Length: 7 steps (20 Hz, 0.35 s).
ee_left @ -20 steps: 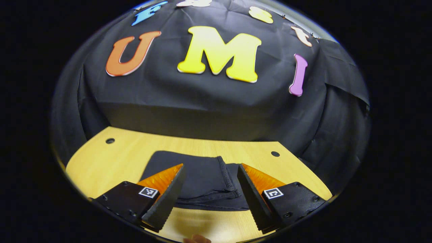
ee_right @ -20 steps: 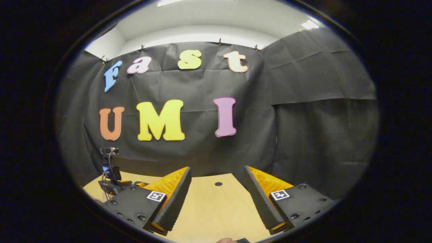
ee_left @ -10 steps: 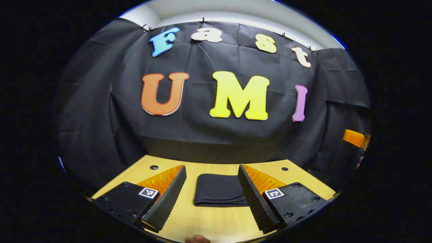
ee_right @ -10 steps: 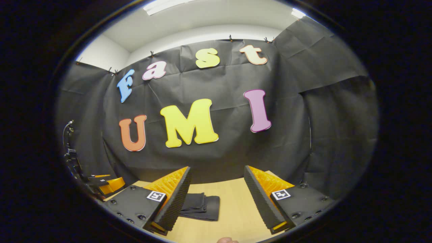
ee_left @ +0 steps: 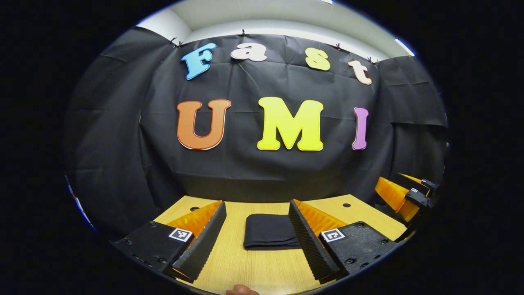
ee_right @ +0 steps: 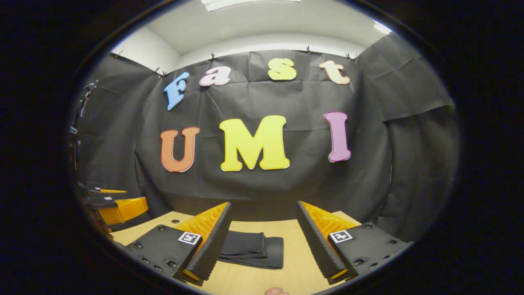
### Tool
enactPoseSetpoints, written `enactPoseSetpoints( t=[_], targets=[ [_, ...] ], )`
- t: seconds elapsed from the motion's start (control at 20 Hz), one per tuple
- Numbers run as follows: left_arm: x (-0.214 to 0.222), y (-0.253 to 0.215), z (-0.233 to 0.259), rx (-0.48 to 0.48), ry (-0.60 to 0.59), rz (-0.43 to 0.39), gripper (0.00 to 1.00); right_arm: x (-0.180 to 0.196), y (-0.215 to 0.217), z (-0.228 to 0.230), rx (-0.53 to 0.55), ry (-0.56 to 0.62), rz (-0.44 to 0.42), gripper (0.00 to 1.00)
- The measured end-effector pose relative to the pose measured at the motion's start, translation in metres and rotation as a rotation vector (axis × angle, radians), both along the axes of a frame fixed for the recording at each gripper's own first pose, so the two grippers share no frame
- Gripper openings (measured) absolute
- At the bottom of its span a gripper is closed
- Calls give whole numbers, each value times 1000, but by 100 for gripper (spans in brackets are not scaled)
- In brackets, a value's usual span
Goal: Grasp the waist and the cuffs of the jeans and fold them to make the two legs overlap; first hold the waist and fold one-third of the jeans toward the cuffs, then hold the cuffs and fold the remaining one-third in the same direction to finish folding.
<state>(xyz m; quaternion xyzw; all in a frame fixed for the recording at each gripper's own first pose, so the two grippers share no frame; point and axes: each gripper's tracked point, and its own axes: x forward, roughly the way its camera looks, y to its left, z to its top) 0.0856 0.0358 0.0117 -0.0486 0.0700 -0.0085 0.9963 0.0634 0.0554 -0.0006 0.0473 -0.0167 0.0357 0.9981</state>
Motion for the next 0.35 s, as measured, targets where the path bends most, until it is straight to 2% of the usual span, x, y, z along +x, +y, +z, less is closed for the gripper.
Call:
enactPoseSetpoints(
  t=[0.3, 0.35],
  targets=[
    [1, -1, 1, 4, -12, 3, 98, 1, -15, 1, 16, 8, -23, 98],
    [1, 0, 2, -1, -12, 7, 98, 0, -17, 2, 10, 6, -24, 92]
  ],
)
